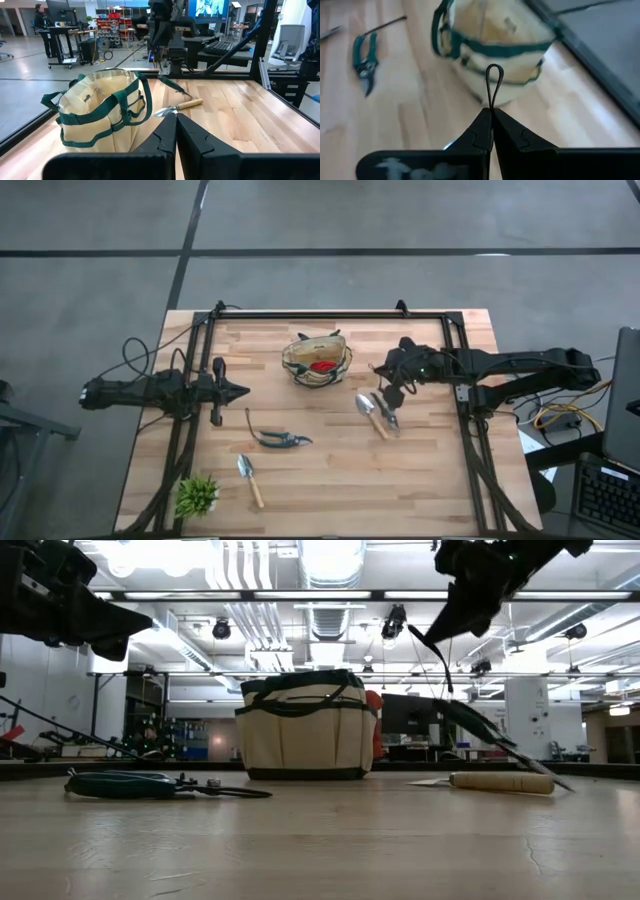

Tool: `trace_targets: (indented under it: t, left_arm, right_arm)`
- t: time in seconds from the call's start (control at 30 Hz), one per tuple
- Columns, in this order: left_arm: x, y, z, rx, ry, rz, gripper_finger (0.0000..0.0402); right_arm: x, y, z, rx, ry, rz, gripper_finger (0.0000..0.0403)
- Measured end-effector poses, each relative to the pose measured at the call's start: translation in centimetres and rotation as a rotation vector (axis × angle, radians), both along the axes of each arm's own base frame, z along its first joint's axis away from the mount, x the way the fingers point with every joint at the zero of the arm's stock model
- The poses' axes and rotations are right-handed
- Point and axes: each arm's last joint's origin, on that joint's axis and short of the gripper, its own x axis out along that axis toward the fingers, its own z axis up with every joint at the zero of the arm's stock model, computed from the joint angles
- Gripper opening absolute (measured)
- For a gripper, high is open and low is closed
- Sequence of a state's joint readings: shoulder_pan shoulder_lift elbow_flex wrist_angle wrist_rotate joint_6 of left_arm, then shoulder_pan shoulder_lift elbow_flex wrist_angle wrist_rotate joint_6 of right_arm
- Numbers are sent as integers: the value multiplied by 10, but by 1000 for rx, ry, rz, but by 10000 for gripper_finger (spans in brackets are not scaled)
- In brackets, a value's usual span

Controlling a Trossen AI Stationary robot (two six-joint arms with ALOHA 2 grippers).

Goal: Pick & Place Garden tools in Gardening bag
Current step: Put the right green shear scissors into the brown gardening bag

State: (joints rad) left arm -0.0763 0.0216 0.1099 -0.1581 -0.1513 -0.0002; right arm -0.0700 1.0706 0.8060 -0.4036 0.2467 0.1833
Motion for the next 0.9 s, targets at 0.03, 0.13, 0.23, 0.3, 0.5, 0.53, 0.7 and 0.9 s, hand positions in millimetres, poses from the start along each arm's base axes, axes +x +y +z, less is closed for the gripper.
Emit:
trace_targets:
  t: [0.03,0.13,0.23,0.3,0.5,0.53,0.7,0.9]
  left_arm:
    - [0,0,0,0,0,0,14]
    - [0,0,0,0,0,0,14]
    - [0,0,0,0,0,0,14]
    - [0,0,0,0,0,0,14]
    - [0,0,0,0,0,0,14]
    - [0,0,0,0,0,0,14]
    - [0,0,0,0,0,0,14]
    - [0,0,0,0,0,0,14]
  right_arm:
    - [0,0,3,-15,-5,-3,8]
    - [3,-1,15,-40,-32,4,8]
    - [7,-1,26,-69,-49,24,8]
    - [11,-1,34,-89,-63,36,8]
    - [22,-3,63,-181,-98,60,8]
    - [24,-4,67,-201,-103,65,8]
    - [36,-9,87,-294,-104,52,8]
    - [51,-21,104,-357,-100,44,8]
